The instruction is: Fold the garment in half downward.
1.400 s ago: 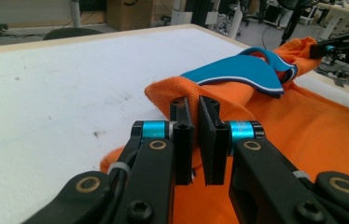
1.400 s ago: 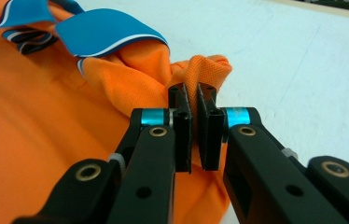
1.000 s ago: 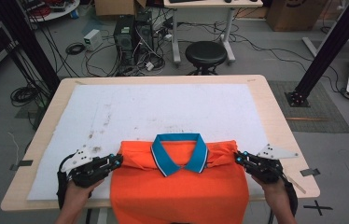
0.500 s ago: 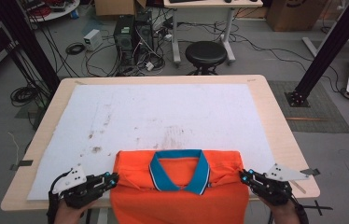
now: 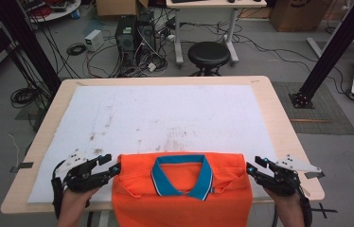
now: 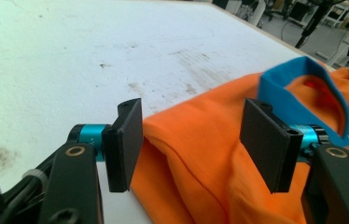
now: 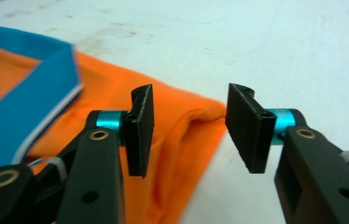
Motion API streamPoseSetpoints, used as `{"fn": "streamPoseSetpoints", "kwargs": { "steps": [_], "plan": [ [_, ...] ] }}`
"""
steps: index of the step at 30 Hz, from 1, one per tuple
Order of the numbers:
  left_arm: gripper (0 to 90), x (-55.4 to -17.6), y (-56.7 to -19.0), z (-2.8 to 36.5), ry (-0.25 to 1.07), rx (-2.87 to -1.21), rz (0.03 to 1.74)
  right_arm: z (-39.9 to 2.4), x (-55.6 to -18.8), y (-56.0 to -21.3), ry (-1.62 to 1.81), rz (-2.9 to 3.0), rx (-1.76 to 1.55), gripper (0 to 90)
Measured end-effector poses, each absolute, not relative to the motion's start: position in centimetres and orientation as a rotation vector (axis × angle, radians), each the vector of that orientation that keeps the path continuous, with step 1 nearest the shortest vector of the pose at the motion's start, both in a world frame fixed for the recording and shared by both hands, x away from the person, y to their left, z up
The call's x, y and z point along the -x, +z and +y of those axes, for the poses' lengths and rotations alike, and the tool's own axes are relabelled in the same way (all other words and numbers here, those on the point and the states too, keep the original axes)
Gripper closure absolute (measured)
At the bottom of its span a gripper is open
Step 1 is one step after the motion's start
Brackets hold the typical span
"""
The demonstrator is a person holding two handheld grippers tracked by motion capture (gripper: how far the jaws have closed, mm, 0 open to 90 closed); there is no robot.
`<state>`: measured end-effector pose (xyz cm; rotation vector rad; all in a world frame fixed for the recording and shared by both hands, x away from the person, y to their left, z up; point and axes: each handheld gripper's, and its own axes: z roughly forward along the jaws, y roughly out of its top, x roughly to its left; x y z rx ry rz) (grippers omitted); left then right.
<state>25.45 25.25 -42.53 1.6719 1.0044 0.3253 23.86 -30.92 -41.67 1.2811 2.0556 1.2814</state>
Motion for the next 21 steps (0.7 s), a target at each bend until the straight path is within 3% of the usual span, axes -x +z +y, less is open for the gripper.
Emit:
{"fn": "streamPoseSetpoints", "kwargs": {
  "steps": [7, 11, 14, 16, 18, 19, 21],
  "plan": [
    [29.8, -29.3, -44.0, 23.7, 0.261, -1.752, 1.105, -29.8, -28.2, -42.5, 1.186, 2.137, -1.376, 43.9],
    [31.4, -30.1, -44.7, 23.0, 0.245, -1.838, 1.148, -28.6, -29.8, -43.3, 1.137, 2.235, -1.39, 41.1],
    [48.1, -30.1, -45.0, 23.1, 0.284, -1.868, 1.132, -28.2, -30.5, -44.1, 1.03, 2.272, -1.41, 41.5],
    [66.3, -30.0, -45.0, 23.5, 0.294, -1.893, 1.116, -28.3, -30.7, -44.7, 1.021, 2.282, -1.407, 46.0],
    [80.3, -29.8, -45.1, 23.5, 0.296, -1.907, 1.109, -28.4, -30.5, -44.8, 1.013, 2.278, -1.37, 57.8],
    [81.9, -29.8, -45.0, 23.4, 0.306, -1.919, 1.103, -28.5, -30.4, -44.8, 1.031, 2.287, -1.359, 70.2],
    [83.4, -30.1, -44.9, 23.3, 0.305, -1.915, 1.117, -28.5, -30.4, -44.8, 1.055, 2.326, -1.329, 80.1]
  ]
}}
